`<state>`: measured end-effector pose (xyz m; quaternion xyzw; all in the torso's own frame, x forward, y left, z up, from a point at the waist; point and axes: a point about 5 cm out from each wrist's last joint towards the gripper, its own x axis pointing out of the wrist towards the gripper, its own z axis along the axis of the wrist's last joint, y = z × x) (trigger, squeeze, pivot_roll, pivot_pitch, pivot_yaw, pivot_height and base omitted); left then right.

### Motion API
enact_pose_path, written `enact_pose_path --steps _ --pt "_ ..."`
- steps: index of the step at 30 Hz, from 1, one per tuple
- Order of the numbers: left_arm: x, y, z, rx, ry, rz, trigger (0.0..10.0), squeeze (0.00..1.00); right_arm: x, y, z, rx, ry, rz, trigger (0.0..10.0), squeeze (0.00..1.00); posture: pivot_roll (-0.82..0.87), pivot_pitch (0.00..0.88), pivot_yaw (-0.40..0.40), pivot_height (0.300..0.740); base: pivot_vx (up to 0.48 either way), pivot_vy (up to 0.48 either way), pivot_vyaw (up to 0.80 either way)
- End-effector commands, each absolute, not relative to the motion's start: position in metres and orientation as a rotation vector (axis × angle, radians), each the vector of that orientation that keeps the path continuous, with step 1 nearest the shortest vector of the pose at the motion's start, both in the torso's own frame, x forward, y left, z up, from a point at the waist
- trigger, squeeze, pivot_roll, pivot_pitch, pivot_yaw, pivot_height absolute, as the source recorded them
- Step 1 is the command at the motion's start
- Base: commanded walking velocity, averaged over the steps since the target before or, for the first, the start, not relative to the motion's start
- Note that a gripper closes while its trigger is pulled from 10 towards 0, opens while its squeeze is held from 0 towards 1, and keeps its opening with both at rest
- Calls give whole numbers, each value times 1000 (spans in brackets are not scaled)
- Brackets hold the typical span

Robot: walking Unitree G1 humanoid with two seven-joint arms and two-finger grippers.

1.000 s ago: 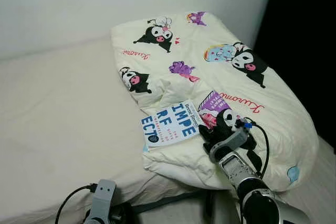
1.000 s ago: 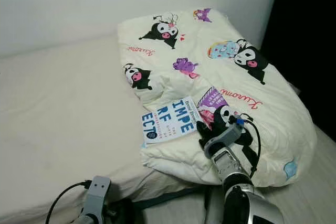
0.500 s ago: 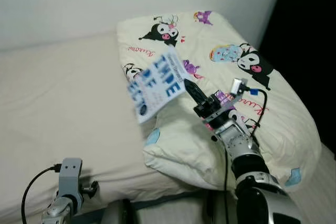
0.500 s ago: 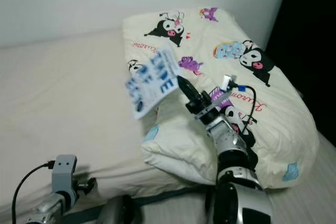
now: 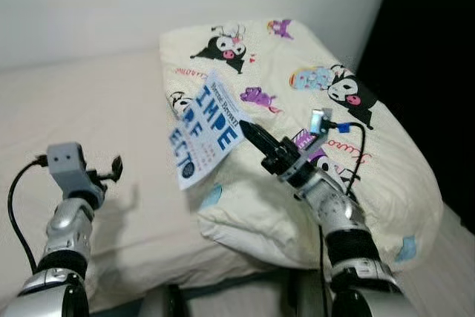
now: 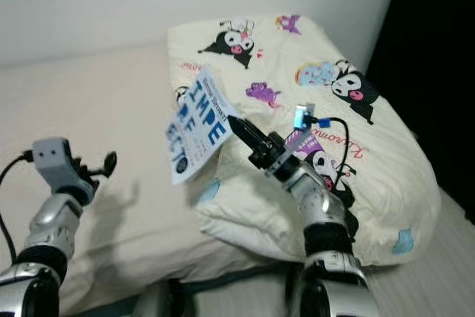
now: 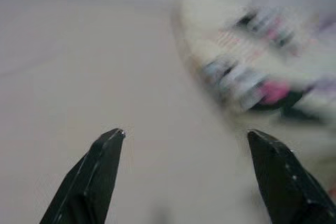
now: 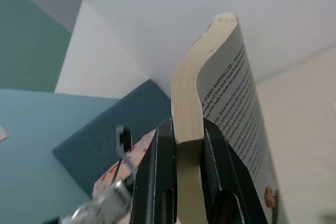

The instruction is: Clean up the room

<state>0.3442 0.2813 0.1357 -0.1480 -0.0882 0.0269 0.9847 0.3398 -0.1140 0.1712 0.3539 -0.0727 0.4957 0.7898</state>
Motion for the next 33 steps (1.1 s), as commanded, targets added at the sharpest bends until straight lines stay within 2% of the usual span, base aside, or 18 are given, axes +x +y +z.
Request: enact_pose_path --steps 1,3,4,6,7,8,9,11,18,27,28,29,30,31,32,33 --pt "346 283 153 -419 -254 -72 10000 0 335 -111 185 778 -225 1145 0 0 -56 70 9 550 0 0 0" --pt "344 279 165 -604 -310 -277 10000 0 332 -117 191 795 -260 1161 0 0 -55 68 9 550 0 0 0" --pt "344 279 165 -604 -310 -277 10000 0 332 -117 191 795 -260 1161 0 0 -55 68 9 550 0 0 0" --pt "335 269 168 -737 -319 -508 10000 0 327 -121 201 791 -300 1202 0 0 -64 62 18 550 0 0 0" --pt "335 269 168 -737 -319 -508 10000 0 327 -121 201 791 -300 1202 0 0 -64 62 18 550 0 0 0" --pt "328 260 165 -805 -308 -626 10000 0 323 -122 208 788 -329 1248 0 0 -66 59 20 550 0 0 0" --pt "328 260 165 -805 -308 -626 10000 0 323 -122 208 788 -329 1248 0 0 -66 59 20 550 0 0 0" --pt "316 241 153 -908 -278 -790 10000 0 312 -123 222 783 -378 1325 0 0 -75 57 23 550 0 0 0" --pt "305 229 151 -1006 -291 -924 10000 0 303 -130 233 762 -407 1334 0 0 -79 58 23 550 0 0 0" --pt "300 226 159 -1055 -311 -992 10000 0 301 -129 232 756 -390 1334 0 0 -75 58 23 550 0 0 0" --pt "297 223 165 -1062 -332 -1038 4235 0 301 -127 231 753 -376 1332 0 0 -71 58 23 550 0 0 0" --pt "297 223 165 -1062 -332 -1038 4235 0 301 -127 231 753 -376 1332 0 0 -71 58 23 550 0 0 0" --pt "294 222 170 -1064 -345 -1080 627 0 301 -125 229 752 -363 1329 0 0 -71 58 23 550 0 0 0" --pt "294 222 170 -1064 -345 -1080 627 0 301 -125 229 752 -363 1329 0 0 -71 58 23 550 0 0 0" --pt "291 221 175 -1059 -356 -1118 0 0 301 -124 228 749 -351 1325 0 0 -70 59 23 550 0 0 0" --pt "289 221 177 -1055 -361 -1136 0 0 301 -123 227 747 -342 1321 0 0 -70 58 23 550 0 0 0"
